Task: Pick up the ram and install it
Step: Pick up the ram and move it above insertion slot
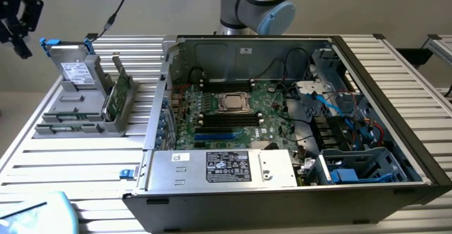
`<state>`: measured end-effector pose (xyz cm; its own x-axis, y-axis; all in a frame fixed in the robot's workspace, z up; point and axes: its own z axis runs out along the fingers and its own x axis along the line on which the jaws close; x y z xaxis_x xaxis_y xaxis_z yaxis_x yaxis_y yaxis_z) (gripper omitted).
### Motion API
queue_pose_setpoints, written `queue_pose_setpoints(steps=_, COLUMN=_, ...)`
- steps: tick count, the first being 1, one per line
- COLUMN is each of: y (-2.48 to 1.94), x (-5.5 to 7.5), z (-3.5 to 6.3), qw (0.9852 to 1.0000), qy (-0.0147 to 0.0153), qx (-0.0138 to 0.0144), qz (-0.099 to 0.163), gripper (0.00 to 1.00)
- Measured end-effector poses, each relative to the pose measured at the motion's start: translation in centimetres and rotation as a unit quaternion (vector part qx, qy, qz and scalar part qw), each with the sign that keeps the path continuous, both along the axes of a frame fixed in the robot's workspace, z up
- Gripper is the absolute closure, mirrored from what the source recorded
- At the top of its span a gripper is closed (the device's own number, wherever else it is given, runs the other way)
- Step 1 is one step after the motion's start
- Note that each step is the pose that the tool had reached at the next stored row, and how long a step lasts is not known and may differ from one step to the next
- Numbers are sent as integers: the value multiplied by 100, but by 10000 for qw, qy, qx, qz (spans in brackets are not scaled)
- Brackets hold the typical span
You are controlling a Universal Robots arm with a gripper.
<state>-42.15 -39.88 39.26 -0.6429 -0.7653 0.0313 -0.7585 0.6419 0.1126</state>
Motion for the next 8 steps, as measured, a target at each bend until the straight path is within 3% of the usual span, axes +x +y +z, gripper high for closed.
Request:
queue_pose_setpoints(steps=4, y=0, x=0, z=0, qw=9994, qy=-5, qx=0, qz=340, gripper=90)
queue_pose_setpoints(steps=8, y=0, x=1, z=0, qw=9978, qy=-14, qx=0, qz=660, gripper=90)
